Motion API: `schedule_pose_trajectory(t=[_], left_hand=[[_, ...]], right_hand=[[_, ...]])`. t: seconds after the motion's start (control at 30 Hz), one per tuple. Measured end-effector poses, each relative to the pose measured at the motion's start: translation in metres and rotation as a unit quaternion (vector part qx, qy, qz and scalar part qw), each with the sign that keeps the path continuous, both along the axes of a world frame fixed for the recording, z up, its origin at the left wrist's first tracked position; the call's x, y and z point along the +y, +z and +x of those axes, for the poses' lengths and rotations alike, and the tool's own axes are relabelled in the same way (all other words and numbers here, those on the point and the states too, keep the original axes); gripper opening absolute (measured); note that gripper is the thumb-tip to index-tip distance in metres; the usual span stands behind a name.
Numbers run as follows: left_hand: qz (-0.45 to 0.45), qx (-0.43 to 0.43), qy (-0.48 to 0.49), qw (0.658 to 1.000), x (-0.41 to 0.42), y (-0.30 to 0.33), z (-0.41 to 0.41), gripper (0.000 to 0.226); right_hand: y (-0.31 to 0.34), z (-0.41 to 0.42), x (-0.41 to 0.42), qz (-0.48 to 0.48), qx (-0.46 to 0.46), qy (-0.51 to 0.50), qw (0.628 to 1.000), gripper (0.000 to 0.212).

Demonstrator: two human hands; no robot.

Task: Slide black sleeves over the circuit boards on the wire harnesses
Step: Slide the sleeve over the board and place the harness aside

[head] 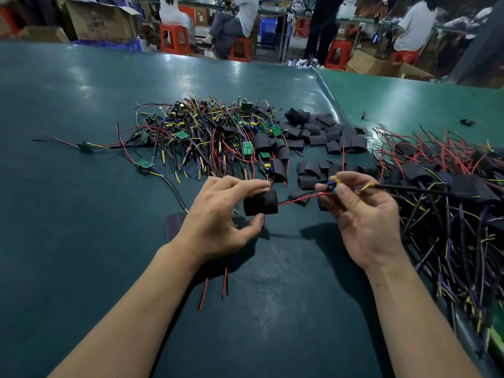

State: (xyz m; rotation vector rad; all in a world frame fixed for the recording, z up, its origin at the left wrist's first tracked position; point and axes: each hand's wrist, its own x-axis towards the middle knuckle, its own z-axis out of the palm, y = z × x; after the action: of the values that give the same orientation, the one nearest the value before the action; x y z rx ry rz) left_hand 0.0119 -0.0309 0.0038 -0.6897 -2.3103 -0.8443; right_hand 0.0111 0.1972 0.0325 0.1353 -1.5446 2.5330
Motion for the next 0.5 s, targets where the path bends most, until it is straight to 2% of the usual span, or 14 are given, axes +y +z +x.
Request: schedule_pose_trajectory(t=[0.27,0.5], left_hand=[[0.003,0.022,-0.011,1.000,0.012,0.001,0.003,0.040],[0.042,0.007,-0.003,0.999,0.014,0.002,0.005,0.042]], right_hand=[[-0.017,0.002,-0.027,0.120,0.039,0.022,0.992,0.023],[-0.015,0.003,-0.027,0.151,0.032,0.030,0.988,0.017]])
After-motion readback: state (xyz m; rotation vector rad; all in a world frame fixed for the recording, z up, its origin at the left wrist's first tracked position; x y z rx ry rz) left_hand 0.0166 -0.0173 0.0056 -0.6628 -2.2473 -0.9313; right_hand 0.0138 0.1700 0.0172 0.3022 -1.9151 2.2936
